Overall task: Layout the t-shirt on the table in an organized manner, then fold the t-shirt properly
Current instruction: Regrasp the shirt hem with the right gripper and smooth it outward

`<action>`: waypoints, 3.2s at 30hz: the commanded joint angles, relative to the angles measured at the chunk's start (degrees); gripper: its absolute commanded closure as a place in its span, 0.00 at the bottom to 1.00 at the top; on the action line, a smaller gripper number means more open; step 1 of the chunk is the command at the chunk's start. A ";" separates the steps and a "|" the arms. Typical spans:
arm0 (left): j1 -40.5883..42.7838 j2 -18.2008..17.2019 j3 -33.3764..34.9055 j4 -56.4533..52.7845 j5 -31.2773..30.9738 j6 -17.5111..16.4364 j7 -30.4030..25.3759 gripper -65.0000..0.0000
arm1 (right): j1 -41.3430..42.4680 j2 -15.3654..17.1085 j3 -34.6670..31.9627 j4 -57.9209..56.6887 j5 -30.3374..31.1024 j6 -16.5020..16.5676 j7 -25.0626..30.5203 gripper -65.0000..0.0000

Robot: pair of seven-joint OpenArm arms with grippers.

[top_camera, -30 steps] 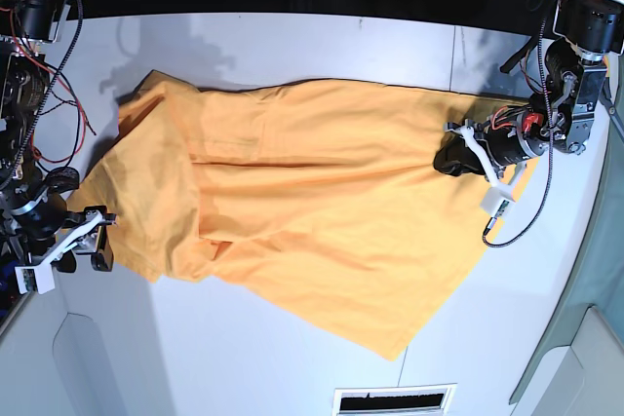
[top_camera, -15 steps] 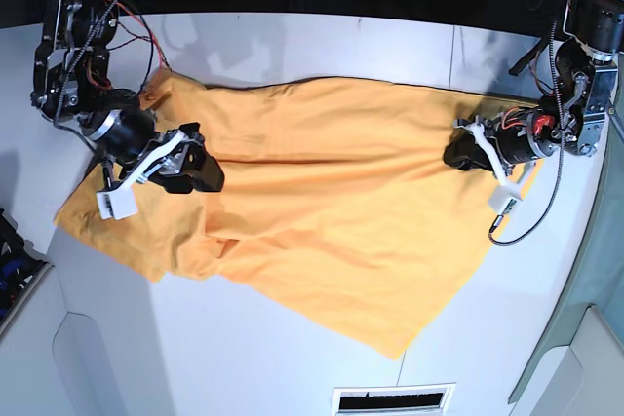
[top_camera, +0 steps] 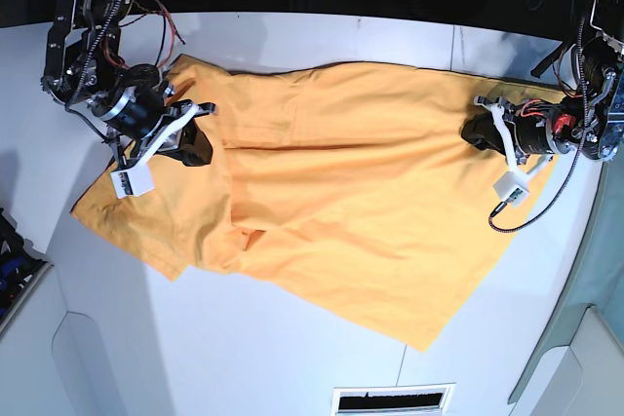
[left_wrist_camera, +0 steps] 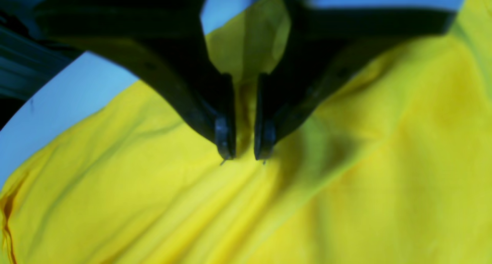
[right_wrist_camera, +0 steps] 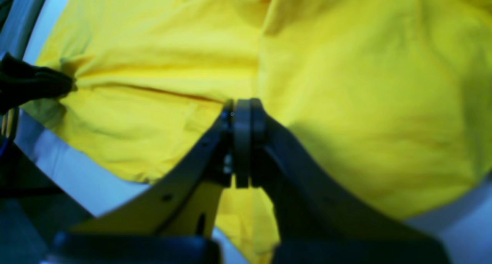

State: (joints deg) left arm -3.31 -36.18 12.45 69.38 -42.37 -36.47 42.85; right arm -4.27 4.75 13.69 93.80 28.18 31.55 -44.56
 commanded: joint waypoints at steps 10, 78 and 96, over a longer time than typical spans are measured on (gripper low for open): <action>1.79 -0.94 -0.35 0.79 -0.68 -0.90 -1.05 0.80 | 0.92 1.90 14.58 0.92 1.44 -3.48 1.31 0.43; 4.00 -0.96 -0.42 5.79 -8.70 -3.53 1.84 0.80 | 4.68 7.72 11.21 -9.29 14.40 1.29 -6.47 0.45; 5.66 -3.15 -0.52 18.51 -2.91 -2.71 1.05 0.80 | -9.42 6.62 9.40 -8.00 7.56 1.27 5.86 0.45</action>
State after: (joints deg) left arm 2.87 -38.37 12.43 87.44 -44.69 -38.83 44.95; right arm -14.04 10.66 22.96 85.03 35.00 32.38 -39.53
